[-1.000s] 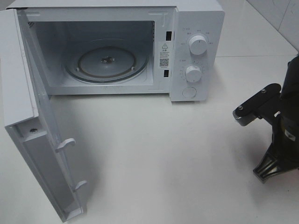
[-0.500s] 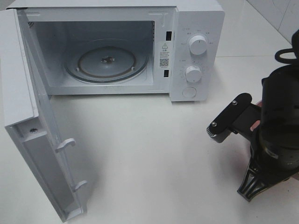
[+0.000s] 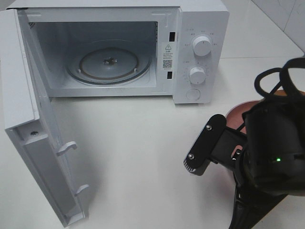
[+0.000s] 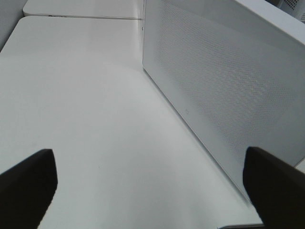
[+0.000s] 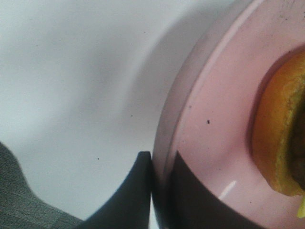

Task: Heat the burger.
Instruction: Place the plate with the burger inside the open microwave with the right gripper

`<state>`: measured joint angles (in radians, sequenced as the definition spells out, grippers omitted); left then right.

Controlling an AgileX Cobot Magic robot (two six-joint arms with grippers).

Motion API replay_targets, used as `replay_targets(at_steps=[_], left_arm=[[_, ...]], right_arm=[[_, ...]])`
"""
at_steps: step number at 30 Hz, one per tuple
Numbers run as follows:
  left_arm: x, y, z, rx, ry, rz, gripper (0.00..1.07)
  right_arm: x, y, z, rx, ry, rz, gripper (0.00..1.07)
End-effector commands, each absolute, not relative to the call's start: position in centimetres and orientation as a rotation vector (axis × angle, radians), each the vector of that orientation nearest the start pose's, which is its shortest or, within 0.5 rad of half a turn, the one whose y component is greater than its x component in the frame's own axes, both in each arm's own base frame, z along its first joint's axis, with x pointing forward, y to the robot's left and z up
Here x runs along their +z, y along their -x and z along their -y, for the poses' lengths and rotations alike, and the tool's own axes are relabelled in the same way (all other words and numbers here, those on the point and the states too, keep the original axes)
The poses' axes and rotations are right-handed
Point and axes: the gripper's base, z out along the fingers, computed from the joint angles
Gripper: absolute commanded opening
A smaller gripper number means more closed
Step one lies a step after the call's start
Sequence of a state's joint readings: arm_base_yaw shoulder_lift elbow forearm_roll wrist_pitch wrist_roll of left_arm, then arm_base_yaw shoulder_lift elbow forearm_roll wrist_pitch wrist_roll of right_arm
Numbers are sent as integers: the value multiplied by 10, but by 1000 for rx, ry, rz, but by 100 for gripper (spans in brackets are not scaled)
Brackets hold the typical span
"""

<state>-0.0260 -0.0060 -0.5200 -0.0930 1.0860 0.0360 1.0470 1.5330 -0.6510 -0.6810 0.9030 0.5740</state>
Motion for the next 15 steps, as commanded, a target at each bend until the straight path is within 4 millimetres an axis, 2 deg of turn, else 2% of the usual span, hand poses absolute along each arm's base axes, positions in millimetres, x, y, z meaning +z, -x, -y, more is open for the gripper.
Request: replay_targets(at_steps=[1,7,15], left_arm=[[281,12,7,-110,-60,-2013,98],[281,12,7,-110,-60,-2013,98],[281,12,7,-110,-60,-2013,98]], right_arm=[[169,-143,-169,-702,1328,-2419,0],[169,-128,-182,-685,1436,-2323,0],[171,-126,-188,-691,1552,-2201,1]])
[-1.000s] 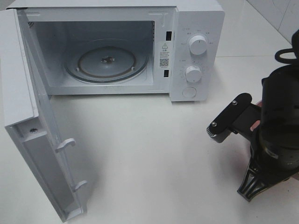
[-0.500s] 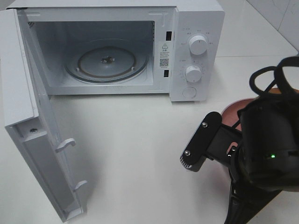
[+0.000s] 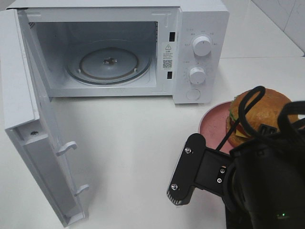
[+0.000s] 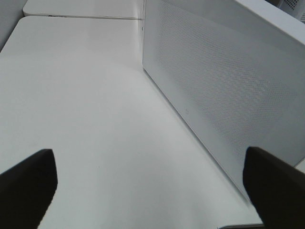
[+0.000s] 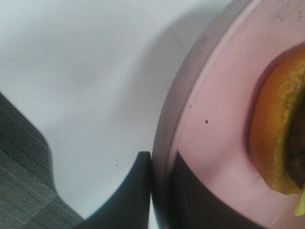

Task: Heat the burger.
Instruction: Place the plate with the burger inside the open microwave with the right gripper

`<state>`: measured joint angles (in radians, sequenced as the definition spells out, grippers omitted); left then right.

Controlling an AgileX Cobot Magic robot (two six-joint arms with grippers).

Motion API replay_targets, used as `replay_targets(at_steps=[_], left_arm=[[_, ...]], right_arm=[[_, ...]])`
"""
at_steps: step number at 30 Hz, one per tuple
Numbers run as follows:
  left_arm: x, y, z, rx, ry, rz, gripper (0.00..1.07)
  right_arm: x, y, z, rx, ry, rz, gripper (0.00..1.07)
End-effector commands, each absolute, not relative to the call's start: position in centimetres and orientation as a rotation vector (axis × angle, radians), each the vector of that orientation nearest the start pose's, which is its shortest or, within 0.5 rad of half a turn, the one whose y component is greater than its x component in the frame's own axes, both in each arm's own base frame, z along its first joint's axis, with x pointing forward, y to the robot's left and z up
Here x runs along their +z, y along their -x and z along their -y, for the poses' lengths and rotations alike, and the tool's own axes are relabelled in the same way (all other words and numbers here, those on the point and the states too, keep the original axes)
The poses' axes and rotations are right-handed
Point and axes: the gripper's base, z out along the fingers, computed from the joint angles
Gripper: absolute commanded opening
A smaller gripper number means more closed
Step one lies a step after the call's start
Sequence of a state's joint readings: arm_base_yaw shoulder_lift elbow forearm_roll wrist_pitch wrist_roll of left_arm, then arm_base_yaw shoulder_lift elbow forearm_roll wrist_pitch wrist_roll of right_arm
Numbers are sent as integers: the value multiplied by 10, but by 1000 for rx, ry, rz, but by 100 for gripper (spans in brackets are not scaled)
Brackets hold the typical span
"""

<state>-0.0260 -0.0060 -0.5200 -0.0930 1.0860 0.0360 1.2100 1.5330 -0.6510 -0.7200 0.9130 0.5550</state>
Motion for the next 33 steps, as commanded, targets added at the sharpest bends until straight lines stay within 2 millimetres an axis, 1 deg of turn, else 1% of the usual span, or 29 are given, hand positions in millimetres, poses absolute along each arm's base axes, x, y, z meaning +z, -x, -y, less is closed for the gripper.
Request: replay_targets(at_steps=[1,6,8,9,11,13,16,18,21,24,26,29,30,32,33], left_arm=[[281,12,7,-110,-60,-2013,98],[281,12,7,-110,-60,-2013,98],[281,12,7,-110,-60,-2013,98],[281,12,7,-110,-60,-2013,98],[281,12,7,-110,-60,-2013,98],[281,12,7,-110,-60,-2013,98],[281,12,7,-110,-60,-2013,98],[281,12,7,-110,-60,-2013,98],[281,12,7,-110,-60,-2013,98],[281,12,7,-110,-60,-2013,98],[281,12,7,-110,-60,-2013,98],[281,12,7,-110,-60,-2013,98],[281,12,7,-110,-60,-2013,98],[281,12,7,-110,-60,-2013,98],[281,12,7,-110,-60,-2013,98]], right_arm=[[171,-126,-188,-691,1552,-2201,1],[170,-126,-192,-661,1671,-2118,1],[170,-126,-193,-653,1688,-2104,1],[169,-126,-196,-634,1733,-2065,1],[169,-126,-197,-624,1750,-2047,1],[170,-127,-201,-602,1814,-1960,1],[170,-128,-202,-598,1824,-1939,1],[171,-129,-205,-585,1846,-1883,1],[171,-129,-207,-574,1857,-1852,1],[171,-129,-210,-542,1891,-1808,1],[170,-128,-215,-493,1948,-1739,1],[170,-128,-216,-489,1971,-1712,1],[171,-128,-217,-493,2019,-1649,1],[171,-128,-218,-492,2041,-1616,1],[171,-127,-220,-491,2073,-1564,1]])
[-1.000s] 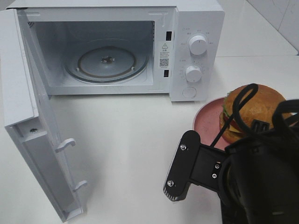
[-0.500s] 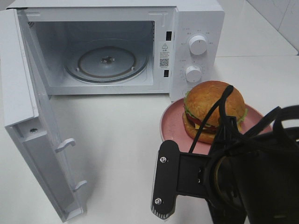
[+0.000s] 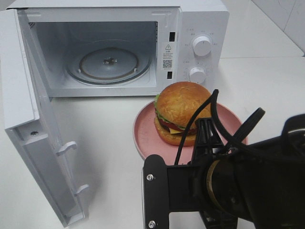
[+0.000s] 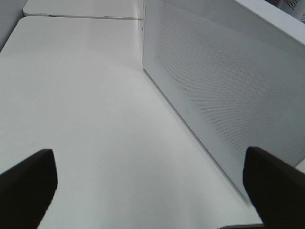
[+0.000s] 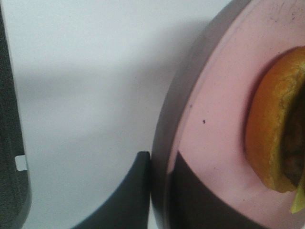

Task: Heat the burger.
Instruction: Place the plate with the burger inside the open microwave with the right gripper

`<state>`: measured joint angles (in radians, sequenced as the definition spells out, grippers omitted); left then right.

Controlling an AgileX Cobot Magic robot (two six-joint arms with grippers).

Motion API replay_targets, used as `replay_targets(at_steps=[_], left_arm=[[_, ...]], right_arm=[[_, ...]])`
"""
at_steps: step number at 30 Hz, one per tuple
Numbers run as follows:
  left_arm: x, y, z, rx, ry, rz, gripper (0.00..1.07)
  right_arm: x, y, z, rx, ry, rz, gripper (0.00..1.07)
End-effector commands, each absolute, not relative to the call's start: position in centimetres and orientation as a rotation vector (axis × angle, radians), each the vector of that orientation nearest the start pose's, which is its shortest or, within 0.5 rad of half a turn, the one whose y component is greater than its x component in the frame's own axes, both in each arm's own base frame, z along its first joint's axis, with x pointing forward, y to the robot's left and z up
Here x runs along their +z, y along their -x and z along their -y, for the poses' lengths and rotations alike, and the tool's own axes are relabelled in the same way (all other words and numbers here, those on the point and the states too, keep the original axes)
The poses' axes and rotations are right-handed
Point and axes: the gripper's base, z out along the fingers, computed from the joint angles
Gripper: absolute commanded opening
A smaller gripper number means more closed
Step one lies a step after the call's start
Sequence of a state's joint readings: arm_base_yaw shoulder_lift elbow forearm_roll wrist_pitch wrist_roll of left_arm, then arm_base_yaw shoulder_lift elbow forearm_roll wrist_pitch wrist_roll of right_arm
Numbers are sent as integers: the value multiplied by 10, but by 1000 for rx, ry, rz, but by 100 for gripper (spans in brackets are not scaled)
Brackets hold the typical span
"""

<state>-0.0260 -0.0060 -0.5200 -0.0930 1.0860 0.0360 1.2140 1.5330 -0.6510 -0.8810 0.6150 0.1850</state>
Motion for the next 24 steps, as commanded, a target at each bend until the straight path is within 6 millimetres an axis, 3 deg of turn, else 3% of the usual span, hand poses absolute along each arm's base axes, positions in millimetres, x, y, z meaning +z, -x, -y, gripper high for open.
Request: replay_targets(at_steps=[1,7,14,24], left_arm=[[281,12,7,-110,-60,-2013,98],[281,12,7,-110,-60,-2013,98],[281,12,7,-110,-60,-2013,98],[281,12,7,-110,-60,-2013,98]], right_arm=[[171,-128,-222,-479,2085,-1529,1],[171,-142,-219,-415,2058,-1538,1],[171,-165,-208,-437,2152,-1405,1],[172,-179,-201,-418,2213,-1285,2]])
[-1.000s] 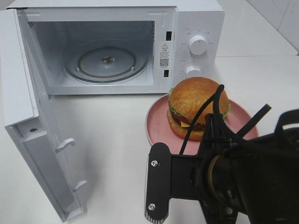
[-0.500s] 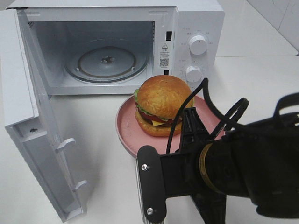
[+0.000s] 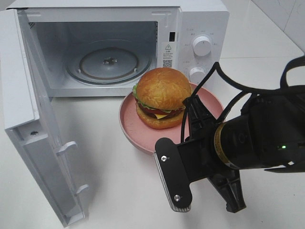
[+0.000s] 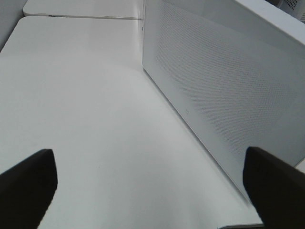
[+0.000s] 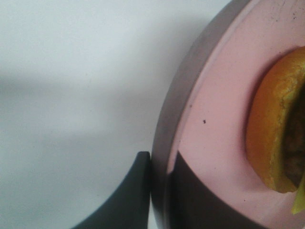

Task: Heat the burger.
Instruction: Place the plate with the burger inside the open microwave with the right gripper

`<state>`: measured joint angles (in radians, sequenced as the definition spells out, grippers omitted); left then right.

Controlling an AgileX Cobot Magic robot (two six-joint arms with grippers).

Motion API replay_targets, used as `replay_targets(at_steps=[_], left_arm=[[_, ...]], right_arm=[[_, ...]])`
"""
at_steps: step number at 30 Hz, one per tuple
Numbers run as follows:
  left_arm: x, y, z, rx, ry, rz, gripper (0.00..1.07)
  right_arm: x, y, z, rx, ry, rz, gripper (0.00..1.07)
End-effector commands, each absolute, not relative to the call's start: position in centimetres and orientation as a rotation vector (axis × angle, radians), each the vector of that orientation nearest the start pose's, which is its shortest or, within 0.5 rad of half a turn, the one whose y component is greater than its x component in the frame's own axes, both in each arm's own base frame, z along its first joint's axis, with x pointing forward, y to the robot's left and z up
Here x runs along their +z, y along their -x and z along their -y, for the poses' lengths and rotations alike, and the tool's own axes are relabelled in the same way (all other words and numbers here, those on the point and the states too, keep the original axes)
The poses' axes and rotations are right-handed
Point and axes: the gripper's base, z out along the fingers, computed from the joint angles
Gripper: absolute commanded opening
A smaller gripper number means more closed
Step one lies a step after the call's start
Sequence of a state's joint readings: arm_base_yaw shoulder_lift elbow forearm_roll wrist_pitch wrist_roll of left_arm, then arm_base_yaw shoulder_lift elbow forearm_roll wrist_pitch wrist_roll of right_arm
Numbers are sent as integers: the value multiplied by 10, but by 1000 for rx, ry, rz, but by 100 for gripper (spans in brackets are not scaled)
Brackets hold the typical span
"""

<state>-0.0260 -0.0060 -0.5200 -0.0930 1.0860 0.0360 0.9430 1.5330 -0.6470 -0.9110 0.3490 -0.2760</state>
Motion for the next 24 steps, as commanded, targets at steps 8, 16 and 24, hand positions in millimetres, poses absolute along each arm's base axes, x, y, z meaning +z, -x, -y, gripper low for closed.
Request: replay_targets(at_steps=[8,16,24], left_arm=[[281,12,7,-110,-60,-2013,98],[281,12,7,-110,-60,-2013,98],[281,12,7,-110,-60,-2013,98]], right_arm=[[170,-187,-194,-380,2282,-1193,0],[180,-204,-190,-366,2256,-1188,0],[189,-220,-184,-383,2242,-1157,0]])
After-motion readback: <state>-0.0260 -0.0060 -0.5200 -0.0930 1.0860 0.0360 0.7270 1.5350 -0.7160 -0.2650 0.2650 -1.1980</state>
